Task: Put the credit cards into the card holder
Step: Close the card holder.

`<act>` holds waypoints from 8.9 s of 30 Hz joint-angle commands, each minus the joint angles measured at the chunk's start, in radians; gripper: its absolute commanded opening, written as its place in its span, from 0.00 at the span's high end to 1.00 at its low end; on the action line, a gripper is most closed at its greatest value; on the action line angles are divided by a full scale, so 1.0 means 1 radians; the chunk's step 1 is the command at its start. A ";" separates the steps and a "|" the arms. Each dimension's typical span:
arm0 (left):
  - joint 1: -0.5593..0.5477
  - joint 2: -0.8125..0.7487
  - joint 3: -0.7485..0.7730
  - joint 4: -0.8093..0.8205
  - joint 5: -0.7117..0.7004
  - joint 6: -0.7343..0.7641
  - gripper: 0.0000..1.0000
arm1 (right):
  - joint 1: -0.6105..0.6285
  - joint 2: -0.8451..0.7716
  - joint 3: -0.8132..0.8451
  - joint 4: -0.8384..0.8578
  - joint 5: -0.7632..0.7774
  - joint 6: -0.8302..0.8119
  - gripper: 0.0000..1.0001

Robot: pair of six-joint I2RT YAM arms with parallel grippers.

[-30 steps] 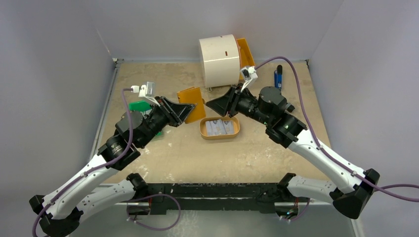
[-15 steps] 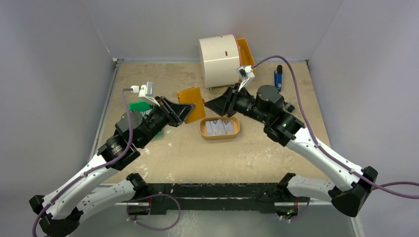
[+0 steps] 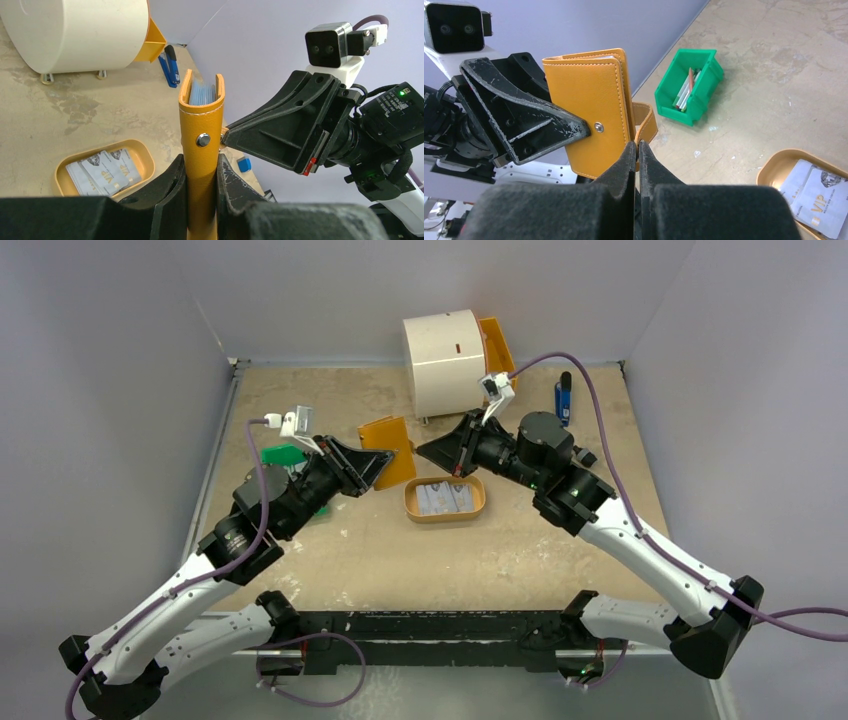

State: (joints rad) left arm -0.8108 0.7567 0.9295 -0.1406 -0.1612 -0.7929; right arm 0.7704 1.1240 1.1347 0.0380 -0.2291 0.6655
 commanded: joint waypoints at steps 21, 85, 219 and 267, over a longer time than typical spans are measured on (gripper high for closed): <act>0.007 0.051 0.146 -0.037 0.083 0.231 1.00 | 0.000 -0.003 0.190 -0.163 -0.201 -0.071 1.00; 0.006 0.043 0.111 0.028 0.142 0.162 1.00 | 0.001 0.086 0.191 -0.112 -0.099 -0.014 1.00; -0.039 -0.002 0.071 0.028 0.217 0.119 1.00 | 0.041 0.009 0.312 -0.461 -0.137 -0.109 0.32; -0.038 0.063 0.079 0.551 0.552 -0.189 1.00 | 0.041 -0.245 -0.133 0.489 -0.351 0.116 0.59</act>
State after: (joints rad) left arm -0.8452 0.8417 0.9874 0.3691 0.4034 -1.0016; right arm 0.8154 0.8631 0.9611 0.4660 -0.5892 0.7616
